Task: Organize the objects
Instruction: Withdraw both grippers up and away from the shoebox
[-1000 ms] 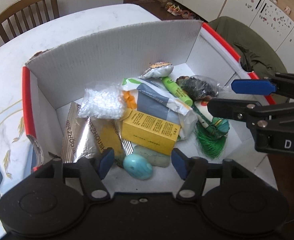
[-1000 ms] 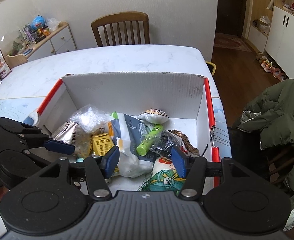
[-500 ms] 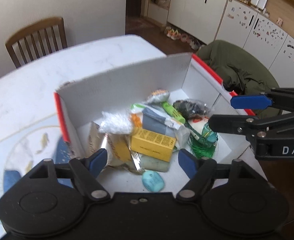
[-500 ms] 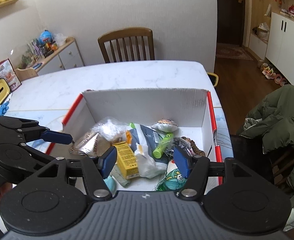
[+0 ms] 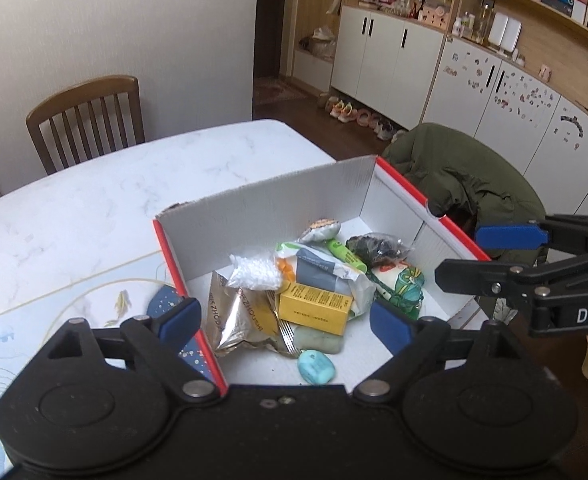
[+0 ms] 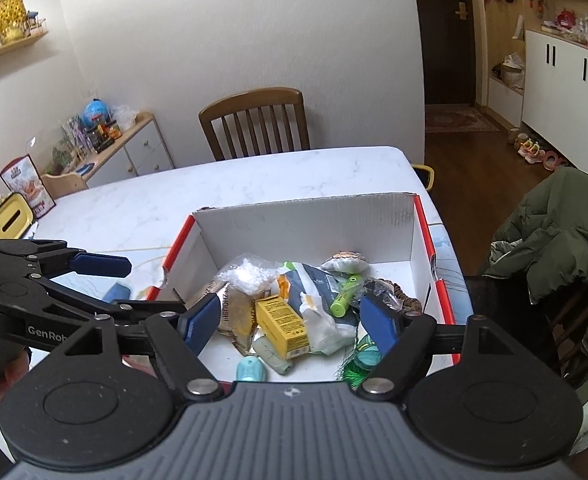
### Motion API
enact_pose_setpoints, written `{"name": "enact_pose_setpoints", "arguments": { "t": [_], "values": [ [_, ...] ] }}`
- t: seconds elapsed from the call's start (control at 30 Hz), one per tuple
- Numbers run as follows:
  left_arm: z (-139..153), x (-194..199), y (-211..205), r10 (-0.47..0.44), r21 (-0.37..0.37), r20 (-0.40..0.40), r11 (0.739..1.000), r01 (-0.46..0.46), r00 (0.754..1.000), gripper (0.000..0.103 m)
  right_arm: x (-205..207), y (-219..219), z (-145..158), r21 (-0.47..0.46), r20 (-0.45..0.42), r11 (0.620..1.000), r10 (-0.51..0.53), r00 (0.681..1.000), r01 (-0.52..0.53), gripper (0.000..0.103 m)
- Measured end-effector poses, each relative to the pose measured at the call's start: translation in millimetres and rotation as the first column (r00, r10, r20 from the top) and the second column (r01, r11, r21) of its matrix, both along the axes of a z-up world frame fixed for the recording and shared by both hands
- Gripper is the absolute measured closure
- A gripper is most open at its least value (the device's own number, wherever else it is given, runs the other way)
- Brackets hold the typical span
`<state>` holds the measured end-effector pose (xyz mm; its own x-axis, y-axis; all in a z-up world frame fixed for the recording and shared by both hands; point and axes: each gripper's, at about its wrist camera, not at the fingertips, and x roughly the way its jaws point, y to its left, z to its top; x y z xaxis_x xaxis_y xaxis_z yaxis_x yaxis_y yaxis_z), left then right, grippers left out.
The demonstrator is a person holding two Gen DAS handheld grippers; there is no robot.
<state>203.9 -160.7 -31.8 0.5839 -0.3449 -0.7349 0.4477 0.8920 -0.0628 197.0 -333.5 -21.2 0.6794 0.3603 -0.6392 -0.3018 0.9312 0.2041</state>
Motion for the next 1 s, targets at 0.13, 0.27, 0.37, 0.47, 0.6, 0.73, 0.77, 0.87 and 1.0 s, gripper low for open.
{"name": "enact_pose_setpoints", "arguments": {
  "t": [0.13,0.27,0.37,0.47,0.6,0.73,0.77,0.87,1.0],
  "values": [
    [6.9,-7.6,7.1,0.002,-0.004,0.039,1.0,-0.002,0.999,0.008,-10.6,1.3,4.6,0.02,0.015,1.0,-0.015,1.0,0.015,0.019],
    [13.4,-15.5,15.0,0.004,-0.013,0.068,1.0,-0.003,0.998,0.004,-19.7,5.9,8.2,0.022,0.02,0.999,-0.027,0.999,0.027,0.018],
    [16.4,-20.6,20.0,0.01,-0.016,0.084,1.0,-0.009,0.996,0.003,-27.1,10.8,10.7,0.014,0.031,0.999,-0.03,0.999,0.03,0.018],
    [19.3,-26.0,24.8,0.011,-0.027,0.097,1.0,-0.009,0.995,0.001,-34.2,14.1,12.3,0.015,0.037,0.999,-0.036,0.999,0.036,0.018],
    [23.2,-32.7,30.4,0.009,-0.045,0.109,0.999,-0.004,0.994,0.001,-44.4,19.5,14.5,0.007,0.043,0.999,-0.039,0.998,0.039,0.016],
    [24.7,-37.6,35.7,0.01,-0.066,0.111,0.998,-0.003,0.994,0.001,-55.9,24.9,16.7,-0.001,0.058,0.999,-0.046,0.997,0.046,0.011],
    [24.8,-38.6,36.6,0.009,-0.067,0.112,0.998,-0.002,0.994,0.0,-58.4,25.5,17.3,-0.001,0.063,0.999,-0.049,0.997,0.049,0.01],
    [25.0,-42.5,39.6,0.005,-0.077,0.12,0.997,0.004,0.993,0.0,-63.5,26.4,19.3,0.005,0.073,0.998,-0.06,0.996,0.06,0.006],
    [24.1,-46.6,44.1,0.006,-0.102,0.118,0.995,0.006,0.993,0.0,-68.5,27.3,20.3,0.009,0.083,0.996,-0.087,0.993,0.086,0.004]
  ]
}}
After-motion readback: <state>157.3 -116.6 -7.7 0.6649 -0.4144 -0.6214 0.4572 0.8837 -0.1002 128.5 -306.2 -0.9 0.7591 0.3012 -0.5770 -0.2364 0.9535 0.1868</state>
